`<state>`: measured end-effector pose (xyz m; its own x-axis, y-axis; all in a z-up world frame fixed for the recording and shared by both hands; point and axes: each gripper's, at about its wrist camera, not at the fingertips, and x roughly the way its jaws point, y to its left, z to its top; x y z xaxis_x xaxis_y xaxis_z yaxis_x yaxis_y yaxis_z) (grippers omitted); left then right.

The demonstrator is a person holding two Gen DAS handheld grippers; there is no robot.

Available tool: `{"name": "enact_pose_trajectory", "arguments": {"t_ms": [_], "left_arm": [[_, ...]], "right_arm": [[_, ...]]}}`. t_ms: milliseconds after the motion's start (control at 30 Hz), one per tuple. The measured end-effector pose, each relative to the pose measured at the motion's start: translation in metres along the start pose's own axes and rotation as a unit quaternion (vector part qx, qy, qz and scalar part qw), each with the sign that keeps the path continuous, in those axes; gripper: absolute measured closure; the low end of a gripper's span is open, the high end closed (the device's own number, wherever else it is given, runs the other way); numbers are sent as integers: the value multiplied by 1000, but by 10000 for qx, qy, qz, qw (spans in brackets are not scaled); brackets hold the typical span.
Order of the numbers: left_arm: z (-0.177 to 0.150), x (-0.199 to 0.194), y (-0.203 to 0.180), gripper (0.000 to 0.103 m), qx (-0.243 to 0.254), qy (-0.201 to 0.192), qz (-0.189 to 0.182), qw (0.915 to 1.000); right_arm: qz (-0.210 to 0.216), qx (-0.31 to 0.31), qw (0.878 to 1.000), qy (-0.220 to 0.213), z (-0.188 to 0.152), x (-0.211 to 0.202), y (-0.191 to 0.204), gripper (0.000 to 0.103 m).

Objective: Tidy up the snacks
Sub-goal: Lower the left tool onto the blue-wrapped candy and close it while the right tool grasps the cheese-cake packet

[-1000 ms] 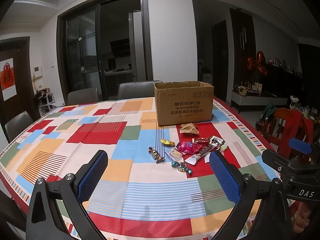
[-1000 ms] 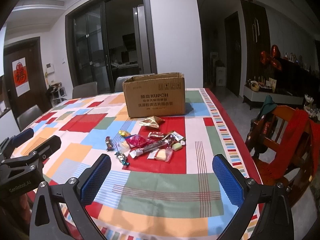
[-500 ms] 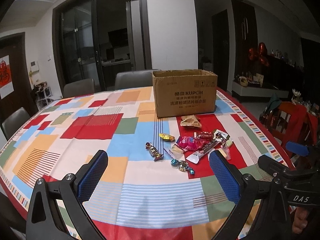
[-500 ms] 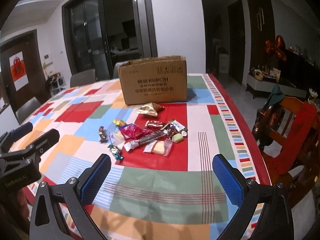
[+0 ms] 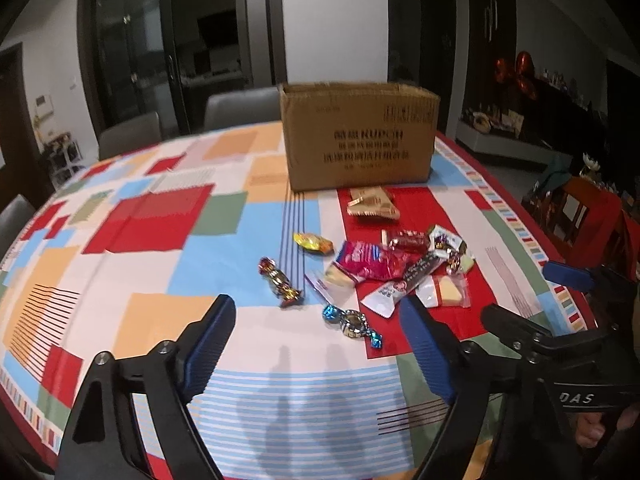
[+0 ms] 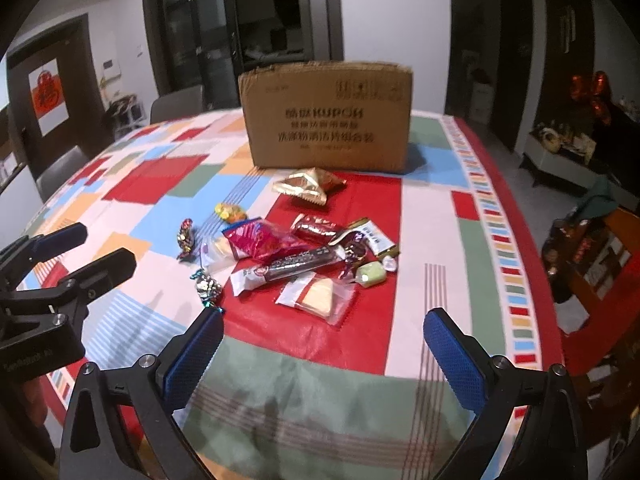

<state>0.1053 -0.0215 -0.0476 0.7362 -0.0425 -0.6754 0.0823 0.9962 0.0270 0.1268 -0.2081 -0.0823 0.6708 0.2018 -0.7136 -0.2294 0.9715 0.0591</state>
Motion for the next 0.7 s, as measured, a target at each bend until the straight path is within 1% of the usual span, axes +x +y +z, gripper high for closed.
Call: {"name": "enact_pose_trajectory", "arguments": {"t_ms": [67,133,200,267,367,500,600,700], "left_arm": [[1,12,0,24,-37,187,-73,9998],[1,23,-1,30,-80,388,-183,9990],[0,33,-3,33,-91,571,-290,9979],[0,43,-6,35,-84,769,-431,9961],[-2,57,-9,40,-90,1022,-590,9930],[-2,71,-8,46,-178,1301,-721,9887],[-2,80,-8,49,-251,1412,-760,9867],[-3,89,-6,55,-314,1548,-820,9840]], "right_arm": [[53,-25,9999,117,2,11,-1,6],[91,-3,9997,214,5,21,-4,8],[143,0,9994,316,6,32,-5,12],[196,-20,9990,398,7,40,-5,13],[239,-84,9982,548,7,52,-7,18],[284,-163,9971,693,8,65,-8,20],[325,-192,9965,750,8,73,-7,20],[323,-202,9960,806,9,81,-6,22]]}}
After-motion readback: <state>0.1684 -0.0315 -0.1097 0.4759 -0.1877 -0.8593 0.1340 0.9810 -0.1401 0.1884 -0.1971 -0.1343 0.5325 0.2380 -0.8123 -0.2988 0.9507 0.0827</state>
